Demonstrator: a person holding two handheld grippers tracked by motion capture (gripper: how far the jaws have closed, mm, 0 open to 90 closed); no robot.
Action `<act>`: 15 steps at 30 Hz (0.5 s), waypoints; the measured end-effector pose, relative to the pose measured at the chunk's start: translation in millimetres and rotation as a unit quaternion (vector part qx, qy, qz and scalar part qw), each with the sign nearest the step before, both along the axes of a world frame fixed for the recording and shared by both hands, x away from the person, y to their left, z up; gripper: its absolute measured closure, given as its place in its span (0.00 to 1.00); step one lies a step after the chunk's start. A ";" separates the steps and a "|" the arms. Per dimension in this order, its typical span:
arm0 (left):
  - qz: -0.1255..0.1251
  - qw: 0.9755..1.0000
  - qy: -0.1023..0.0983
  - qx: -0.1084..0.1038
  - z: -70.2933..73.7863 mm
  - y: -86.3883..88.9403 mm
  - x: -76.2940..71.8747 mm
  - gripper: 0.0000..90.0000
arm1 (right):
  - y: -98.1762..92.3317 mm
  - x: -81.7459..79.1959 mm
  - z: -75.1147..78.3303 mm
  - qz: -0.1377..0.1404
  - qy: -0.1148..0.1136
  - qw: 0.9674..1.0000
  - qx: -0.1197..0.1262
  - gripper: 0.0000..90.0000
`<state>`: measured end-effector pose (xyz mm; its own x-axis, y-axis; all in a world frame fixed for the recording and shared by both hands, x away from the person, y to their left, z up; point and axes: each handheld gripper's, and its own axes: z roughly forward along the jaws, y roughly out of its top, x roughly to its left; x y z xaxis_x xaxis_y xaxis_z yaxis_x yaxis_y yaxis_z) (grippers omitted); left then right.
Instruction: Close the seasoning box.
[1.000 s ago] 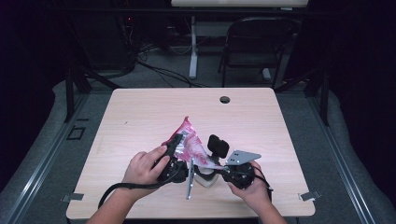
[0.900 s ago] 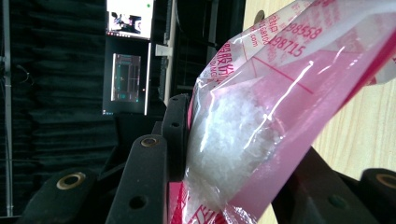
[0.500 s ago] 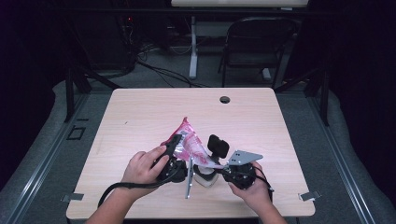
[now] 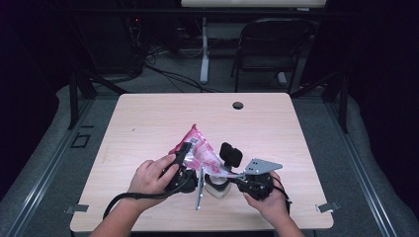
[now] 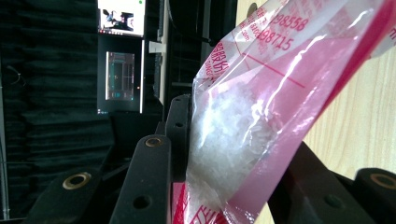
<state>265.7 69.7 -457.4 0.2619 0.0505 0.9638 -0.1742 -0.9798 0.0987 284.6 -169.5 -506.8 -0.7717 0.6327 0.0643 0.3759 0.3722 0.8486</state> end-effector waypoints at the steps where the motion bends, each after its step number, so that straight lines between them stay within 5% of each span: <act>1: 0.000 1.000 0.000 0.000 0.0 0.0 0.0 0.78 | -0.1 -0.2 0.2 0.000 -0.002 1.000 0.002 0.96; 15: 0.005 1.000 0.004 0.010 -2.7 3.6 1.6 0.79 | -1.2 -3.7 3.9 0.003 -0.009 1.000 0.015 0.96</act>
